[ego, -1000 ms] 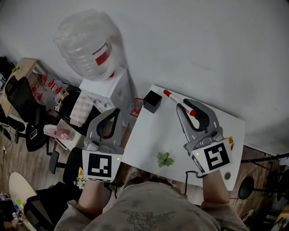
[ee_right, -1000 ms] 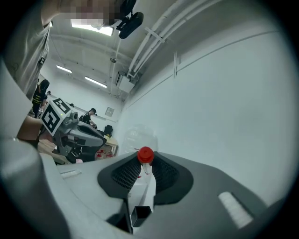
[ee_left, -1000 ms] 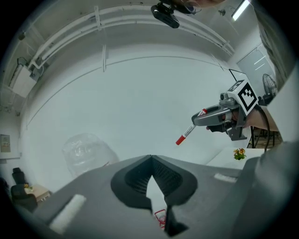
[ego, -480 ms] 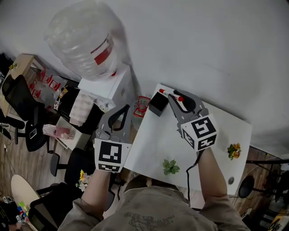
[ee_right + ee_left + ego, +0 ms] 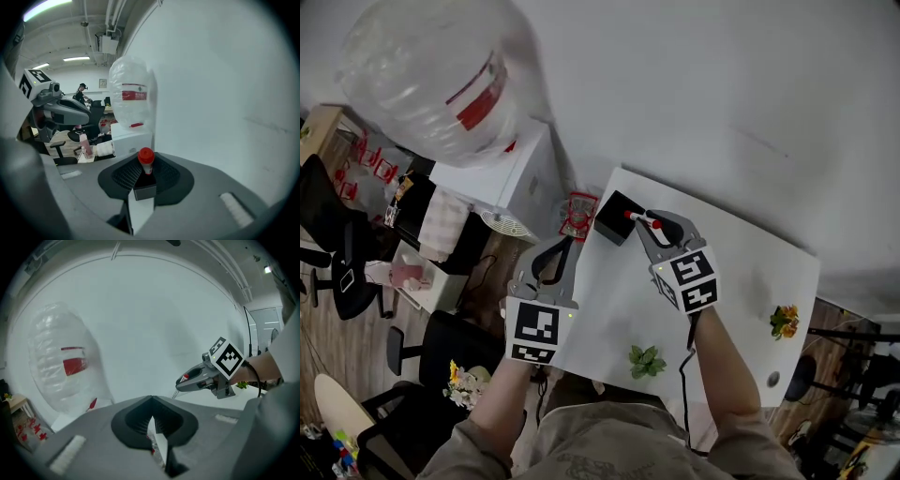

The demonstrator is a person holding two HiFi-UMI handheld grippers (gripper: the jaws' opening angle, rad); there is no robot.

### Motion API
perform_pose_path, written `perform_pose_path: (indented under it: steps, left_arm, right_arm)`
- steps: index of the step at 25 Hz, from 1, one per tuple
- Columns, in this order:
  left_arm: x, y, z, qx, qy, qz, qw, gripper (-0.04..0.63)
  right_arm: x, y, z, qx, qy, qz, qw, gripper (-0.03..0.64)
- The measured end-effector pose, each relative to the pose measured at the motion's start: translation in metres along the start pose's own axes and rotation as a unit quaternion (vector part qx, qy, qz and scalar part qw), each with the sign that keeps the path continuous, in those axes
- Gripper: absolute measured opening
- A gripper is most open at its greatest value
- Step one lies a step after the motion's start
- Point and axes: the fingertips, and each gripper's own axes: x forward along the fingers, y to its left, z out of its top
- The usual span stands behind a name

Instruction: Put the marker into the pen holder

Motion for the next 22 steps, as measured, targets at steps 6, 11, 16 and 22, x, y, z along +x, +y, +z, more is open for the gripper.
perform_pose_path:
  steps: [6, 11, 16, 22]
  left_arm:
    - [0.022, 0.001, -0.04, -0.017, 0.033, -0.002, 0.9993, 0.0]
    - [0.027, -0.003, -0.06, -0.039, 0.046, -0.009, 0.9982, 0.0]
    - [0.029, -0.006, -0.062, -0.026, 0.053, -0.019, 0.998, 0.0]
    - [0.015, -0.003, -0.052, -0.02, 0.047, -0.014, 0.9986, 0.0]
  right_arm:
    - [0.036, 0.01, -0.042, 0.005, 0.044, 0.018, 0.999, 0.103]
    - [0.061, 0.013, -0.063, 0.003, 0.081, 0.023, 0.996, 0.104]
    - [0.07, 0.013, -0.079, 0.02, 0.111, 0.012, 0.994, 0.107]
    - [0.053, 0.024, -0.063, 0.03, 0.095, 0.021, 0.995, 0.139]
